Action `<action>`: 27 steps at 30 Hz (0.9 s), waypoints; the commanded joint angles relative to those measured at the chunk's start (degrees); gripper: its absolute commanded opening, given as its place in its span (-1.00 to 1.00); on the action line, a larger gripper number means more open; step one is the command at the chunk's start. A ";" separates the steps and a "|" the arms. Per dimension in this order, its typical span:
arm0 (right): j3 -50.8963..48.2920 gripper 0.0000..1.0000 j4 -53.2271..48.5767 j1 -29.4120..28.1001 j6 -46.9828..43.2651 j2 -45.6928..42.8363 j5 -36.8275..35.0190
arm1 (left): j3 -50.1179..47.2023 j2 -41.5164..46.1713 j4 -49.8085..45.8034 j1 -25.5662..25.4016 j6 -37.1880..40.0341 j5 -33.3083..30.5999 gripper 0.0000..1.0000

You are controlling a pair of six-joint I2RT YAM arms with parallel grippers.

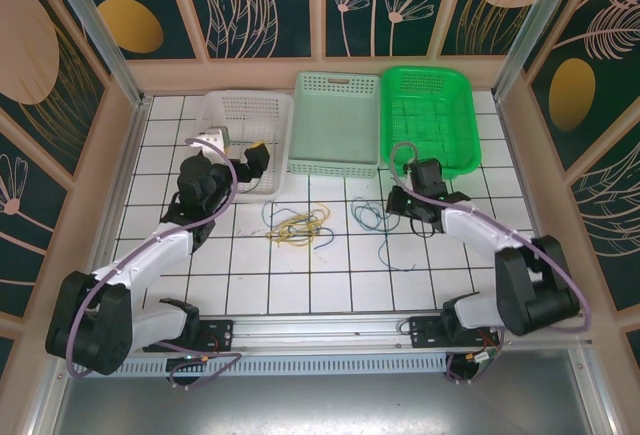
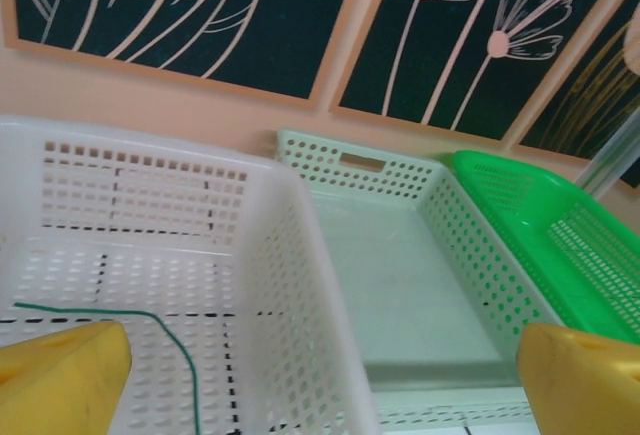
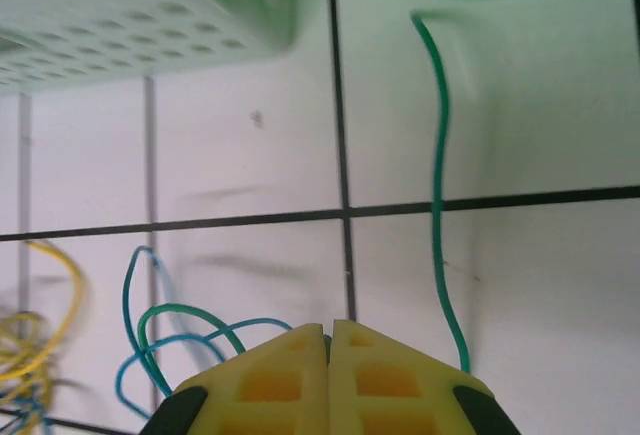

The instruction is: Untangle the cables

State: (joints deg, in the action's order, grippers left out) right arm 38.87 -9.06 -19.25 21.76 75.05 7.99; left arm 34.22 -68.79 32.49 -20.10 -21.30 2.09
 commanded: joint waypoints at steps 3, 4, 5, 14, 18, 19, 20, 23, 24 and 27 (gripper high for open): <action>3.32 -1.00 -3.39 -3.52 -3.08 -10.84 -1.93 | 4.12 -0.60 0.03 -8.82 3.24 1.97 0.97; 3.61 -1.00 -4.09 -4.02 -3.72 -11.64 -1.12 | 4.84 -1.86 0.69 -9.88 3.52 3.84 0.97; 4.04 -1.00 -4.74 -4.46 -4.31 -12.58 -0.31 | 5.88 -3.56 1.28 -10.95 3.88 6.59 0.97; 5.93 -1.00 -11.47 -5.28 -8.32 -16.58 -2.49 | 15.95 -17.73 -2.28 -18.93 10.63 21.91 0.93; 3.94 -1.00 -8.65 -5.06 -7.04 -19.09 -3.59 | 17.54 -21.64 -1.50 -20.29 9.38 26.06 0.82; 3.27 -1.00 -7.70 -4.94 -6.74 -19.80 -3.59 | 17.55 -22.47 -0.60 -20.49 8.56 27.59 0.79; 2.48 -1.00 -6.74 -4.80 -6.33 -20.56 -3.59 | 17.27 -23.20 0.92 -20.70 7.60 29.25 0.77; -0.01 -1.00 -3.76 -3.85 -5.00 -22.66 -2.66 | 17.07 -25.22 3.72 -21.37 5.98 32.12 0.60; -0.76 -1.00 -2.94 -3.61 -4.65 -23.21 -2.23 | 17.36 -26.00 3.72 -21.56 5.99 32.46 0.52; -2.31 -1.00 -1.38 -2.94 -3.93 -24.40 -1.23 | 18.55 -27.81 3.81 -22.08 5.86 34.27 0.46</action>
State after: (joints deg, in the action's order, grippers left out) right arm 38.22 -14.17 -22.81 16.25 52.14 5.89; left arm 50.52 -95.09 33.30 -41.52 -14.72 31.94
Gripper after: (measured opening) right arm 0.048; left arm 0.733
